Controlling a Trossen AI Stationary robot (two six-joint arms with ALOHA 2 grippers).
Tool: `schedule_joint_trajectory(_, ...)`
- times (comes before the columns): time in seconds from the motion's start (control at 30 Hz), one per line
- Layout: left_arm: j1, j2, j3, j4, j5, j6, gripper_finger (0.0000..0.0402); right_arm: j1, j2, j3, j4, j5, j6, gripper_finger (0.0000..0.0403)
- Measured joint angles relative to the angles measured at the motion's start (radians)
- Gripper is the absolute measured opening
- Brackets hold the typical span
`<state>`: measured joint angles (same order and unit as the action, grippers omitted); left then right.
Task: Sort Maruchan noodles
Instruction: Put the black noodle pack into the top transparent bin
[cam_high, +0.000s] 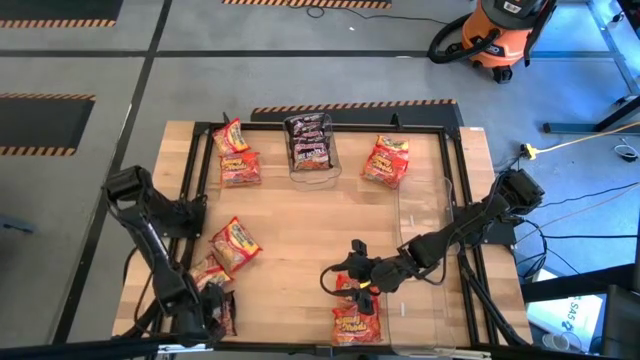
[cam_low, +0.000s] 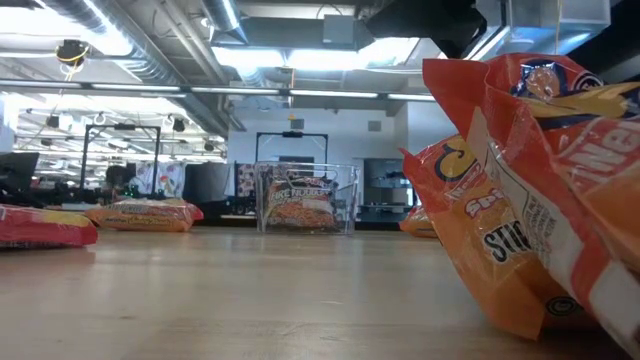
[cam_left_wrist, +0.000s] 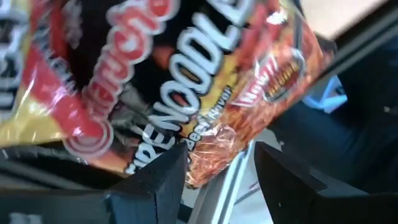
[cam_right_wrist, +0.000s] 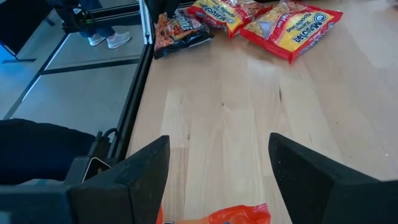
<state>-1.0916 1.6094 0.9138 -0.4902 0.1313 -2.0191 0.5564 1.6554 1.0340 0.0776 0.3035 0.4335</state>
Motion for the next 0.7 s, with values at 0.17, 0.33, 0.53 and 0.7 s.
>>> schedule_joint_trajectory(0.17,0.062,0.009,0.0,0.027,-0.111,0.193,0.0185,0.0,0.0,0.0,0.0,0.002,0.0,0.0253)
schedule_joint_trajectory(0.33,0.141,0.01,-0.001,0.023,-0.228,0.44,0.0185,-0.001,0.0,0.0,0.0,0.003,0.0,0.0253)
schedule_joint_trajectory(0.53,0.264,0.012,-0.004,0.032,-0.296,0.791,0.0185,-0.022,0.0,0.0,0.017,0.011,-0.001,0.0253)
schedule_joint_trajectory(0.7,0.343,0.014,-0.006,0.036,-0.374,1.045,0.0185,-0.036,0.0,0.001,0.043,0.007,0.0,0.0253)
